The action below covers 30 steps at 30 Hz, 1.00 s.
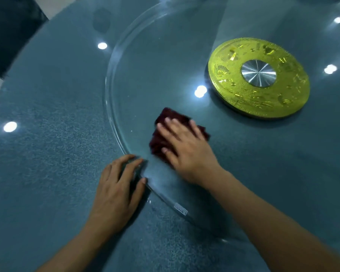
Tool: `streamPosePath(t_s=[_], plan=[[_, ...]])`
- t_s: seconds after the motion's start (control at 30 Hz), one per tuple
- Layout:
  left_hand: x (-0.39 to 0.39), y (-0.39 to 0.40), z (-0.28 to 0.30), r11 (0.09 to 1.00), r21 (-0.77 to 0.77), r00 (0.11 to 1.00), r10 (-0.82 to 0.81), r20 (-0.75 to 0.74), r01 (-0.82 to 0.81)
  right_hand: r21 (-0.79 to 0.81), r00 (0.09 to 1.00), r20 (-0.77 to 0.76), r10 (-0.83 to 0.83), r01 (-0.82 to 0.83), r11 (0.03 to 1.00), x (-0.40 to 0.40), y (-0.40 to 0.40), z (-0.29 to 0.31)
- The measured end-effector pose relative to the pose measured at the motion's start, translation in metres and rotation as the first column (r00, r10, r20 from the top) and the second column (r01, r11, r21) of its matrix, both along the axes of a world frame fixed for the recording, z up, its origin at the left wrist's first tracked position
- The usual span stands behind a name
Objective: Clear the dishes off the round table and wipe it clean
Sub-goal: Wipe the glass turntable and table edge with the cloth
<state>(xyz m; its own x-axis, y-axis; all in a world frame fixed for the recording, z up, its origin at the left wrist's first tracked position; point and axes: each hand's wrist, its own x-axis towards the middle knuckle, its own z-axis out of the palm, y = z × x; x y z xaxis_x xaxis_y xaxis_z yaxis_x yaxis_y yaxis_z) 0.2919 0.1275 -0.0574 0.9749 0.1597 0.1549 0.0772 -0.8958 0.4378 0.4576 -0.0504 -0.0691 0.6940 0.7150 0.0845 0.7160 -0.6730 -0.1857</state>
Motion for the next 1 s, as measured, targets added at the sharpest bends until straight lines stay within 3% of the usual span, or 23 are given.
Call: streamPosePath(t_s=[0.07, 0.17, 0.23, 0.3, 0.37, 0.5, 0.6, 0.7, 0.8, 0.9, 1.0], plan=[[0.007, 0.014, 0.000, 0.998, -0.021, 0.998, 0.058, 0.016, -0.058, 0.011, 0.974, 0.004, -0.228, 0.228, 0.974, 0.044, -0.037, -0.002], [0.022, 0.042, -0.001, 0.992, 0.030, 0.992, 0.122, -0.001, -0.122, -0.026, 0.792, -0.031, -0.610, 0.610, 0.792, 0.116, -0.112, 0.002], [0.030, 0.057, -0.005, 0.993, 0.064, 0.994, 0.099, -0.044, -0.096, -0.072, 0.684, -0.099, -0.723, 0.720, 0.690, 0.138, -0.137, 0.010], [0.033, 0.065, -0.009, 0.996, 0.074, 0.995, 0.048, -0.083, -0.042, -0.070, 0.643, -0.103, -0.759, 0.756, 0.650, 0.133, -0.122, 0.011], [0.030, 0.066, -0.008, 0.998, 0.069, 0.995, 0.017, -0.096, -0.011, -0.022, 0.735, -0.068, -0.674, 0.675, 0.738, 0.104, -0.076, 0.008], [0.021, 0.059, -0.002, 0.999, 0.031, 0.995, 0.018, -0.100, -0.015, 0.042, 0.968, 0.027, -0.249, 0.247, 0.968, -0.009, 0.031, -0.001], [0.017, 0.056, -0.001, 0.999, 0.000, 0.996, 0.032, -0.089, -0.032, 0.035, 1.000, 0.023, 0.017, -0.017, 0.999, -0.075, 0.061, -0.001], [0.024, 0.059, -0.001, 0.999, -0.009, 0.995, 0.049, -0.092, -0.050, 0.029, 0.997, 0.000, 0.072, -0.072, 0.997, -0.053, 0.034, 0.000], [0.034, 0.065, -0.002, 0.999, 0.013, 0.990, 0.042, -0.135, -0.041, 0.025, 0.970, -0.013, -0.242, 0.242, 0.970, 0.025, -0.024, -0.002], [0.038, 0.067, -0.001, 0.999, 0.026, 0.984, 0.023, -0.174, -0.019, -0.025, 0.782, -0.029, -0.622, 0.622, 0.783, 0.109, -0.095, 0.002], [0.034, 0.064, -0.001, 1.000, 0.016, 0.984, 0.005, -0.180, -0.002, -0.088, 0.606, -0.101, -0.789, 0.785, 0.613, 0.146, -0.111, 0.011]])
